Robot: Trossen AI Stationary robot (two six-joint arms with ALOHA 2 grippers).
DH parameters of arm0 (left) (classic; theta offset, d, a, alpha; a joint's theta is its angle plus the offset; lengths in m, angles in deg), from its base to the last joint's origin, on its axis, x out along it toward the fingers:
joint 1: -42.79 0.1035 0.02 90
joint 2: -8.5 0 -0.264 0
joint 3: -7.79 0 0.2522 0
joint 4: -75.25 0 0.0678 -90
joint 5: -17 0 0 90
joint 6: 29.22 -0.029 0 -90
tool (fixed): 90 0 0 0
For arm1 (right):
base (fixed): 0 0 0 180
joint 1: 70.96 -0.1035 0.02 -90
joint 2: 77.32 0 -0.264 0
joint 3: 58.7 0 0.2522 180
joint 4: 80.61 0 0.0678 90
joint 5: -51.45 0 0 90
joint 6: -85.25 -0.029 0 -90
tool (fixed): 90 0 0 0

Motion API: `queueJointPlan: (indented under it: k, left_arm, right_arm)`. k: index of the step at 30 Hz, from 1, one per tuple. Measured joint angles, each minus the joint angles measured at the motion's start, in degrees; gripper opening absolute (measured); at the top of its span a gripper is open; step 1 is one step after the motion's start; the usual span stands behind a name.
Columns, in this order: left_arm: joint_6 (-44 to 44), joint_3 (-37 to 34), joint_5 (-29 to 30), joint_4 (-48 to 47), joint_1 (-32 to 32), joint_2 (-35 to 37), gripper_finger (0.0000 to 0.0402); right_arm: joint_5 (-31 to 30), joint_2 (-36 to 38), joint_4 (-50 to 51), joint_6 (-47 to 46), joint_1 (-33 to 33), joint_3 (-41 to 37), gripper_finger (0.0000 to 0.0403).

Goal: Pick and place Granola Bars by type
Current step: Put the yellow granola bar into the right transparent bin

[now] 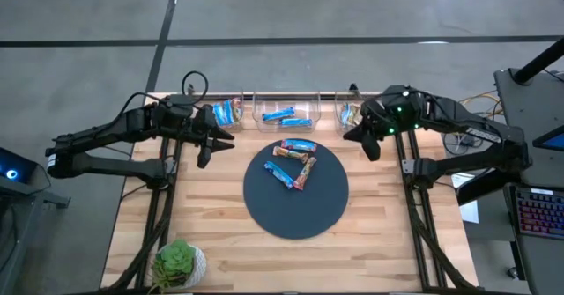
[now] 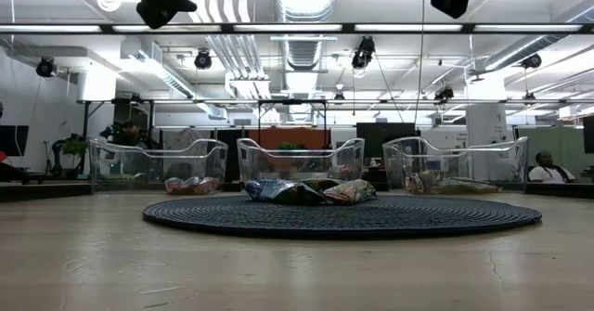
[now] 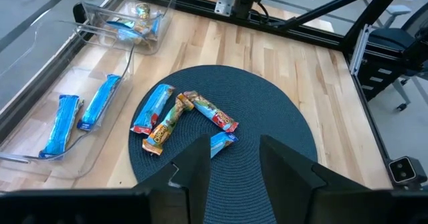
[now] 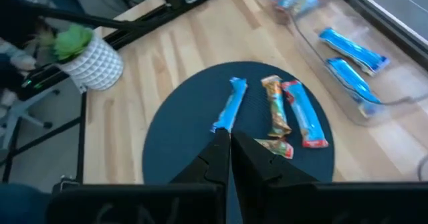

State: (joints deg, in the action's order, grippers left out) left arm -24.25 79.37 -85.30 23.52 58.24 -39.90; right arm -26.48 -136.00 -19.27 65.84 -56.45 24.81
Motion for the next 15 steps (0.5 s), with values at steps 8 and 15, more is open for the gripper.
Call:
queueJointPlan:
  k: [8,15]
  left_arm:
    - [0.0,0.0,0.0,0.0,0.0,0.0,0.0112]
    - [-0.3,0.0,0.0,0.0,0.0,0.0,0.0107]
  right_arm:
    - [0.0,-0.3,-0.4,0.6,-2.6,0.1,0.0008]
    - [-0.1,-0.8,-0.5,1.7,-2.6,0.1,0.0008]
